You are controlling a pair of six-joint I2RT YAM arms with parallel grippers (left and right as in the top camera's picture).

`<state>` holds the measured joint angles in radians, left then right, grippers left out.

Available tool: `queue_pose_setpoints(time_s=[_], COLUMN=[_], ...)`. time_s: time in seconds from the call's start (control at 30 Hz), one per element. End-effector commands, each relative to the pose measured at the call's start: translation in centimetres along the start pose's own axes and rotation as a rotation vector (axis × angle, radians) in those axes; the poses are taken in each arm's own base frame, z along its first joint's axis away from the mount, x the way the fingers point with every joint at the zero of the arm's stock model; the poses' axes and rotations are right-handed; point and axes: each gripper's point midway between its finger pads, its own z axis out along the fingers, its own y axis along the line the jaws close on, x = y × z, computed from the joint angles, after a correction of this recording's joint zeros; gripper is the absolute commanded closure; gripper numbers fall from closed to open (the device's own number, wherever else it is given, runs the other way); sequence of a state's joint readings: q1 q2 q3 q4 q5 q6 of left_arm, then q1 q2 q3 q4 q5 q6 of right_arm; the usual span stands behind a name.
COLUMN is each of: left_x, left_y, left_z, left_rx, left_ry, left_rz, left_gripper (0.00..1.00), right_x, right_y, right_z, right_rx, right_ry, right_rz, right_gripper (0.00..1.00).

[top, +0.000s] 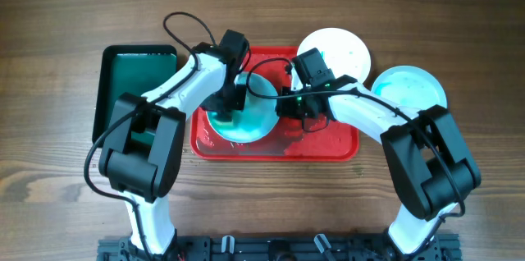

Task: Clean dirty plates on tray and stack at the side
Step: 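Scrub the held plate with the sponge in the left gripper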

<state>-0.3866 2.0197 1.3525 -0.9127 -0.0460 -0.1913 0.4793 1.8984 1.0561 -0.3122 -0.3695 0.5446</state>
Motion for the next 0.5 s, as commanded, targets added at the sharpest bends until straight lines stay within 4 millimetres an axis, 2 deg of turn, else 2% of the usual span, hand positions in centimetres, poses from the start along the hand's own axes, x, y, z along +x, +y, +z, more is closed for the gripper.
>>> queue_pose_setpoints(time_s=[0.0,0.07,0.13,0.2,0.23,0.33,0.47], left_x=[-2.7,-4.8,-6.4,-7.0,-7.0,-5.7,-3.1], left_y=[4.7,2.7,-0.6,-4.1,-6.3,-10.6,-12.7], left_z=[2.5,2.5,2.3,1.7,1.0,-0.7,-1.2], left_rx=[-0.232,-0.123,0.064,0.264,0.384,0.596,0.671], left_ry=[-0.123,-0.193,-0.232,-0.234,-0.228,-0.21,-0.149], left_rz=[-0.17,-0.181,-0.173,-0.132,-0.078,0.114,0.247], left_gripper=[0.96,0.94,0.94,0.96,0.96,0.96,0.96], right_x=[0.1,0.2,0.1,0.1,0.2,0.1,0.1], right_y=[-0.4,-0.4,-0.4,-0.4,-0.3,-0.2,-0.2], right_z=[0.3,0.3,0.3,0.3,0.3,0.3,0.3], right_rx=[0.003,0.004,0.003,0.002,-0.003,-0.005,-0.006], right_ry=[0.012,0.016,0.013,0.012,0.017,0.013,0.015], right_rz=[-0.004,-0.005,-0.008,-0.01,-0.011,-0.013,-0.012], right_gripper=[0.96,0.96,0.96,0.96,0.96,0.95,0.96])
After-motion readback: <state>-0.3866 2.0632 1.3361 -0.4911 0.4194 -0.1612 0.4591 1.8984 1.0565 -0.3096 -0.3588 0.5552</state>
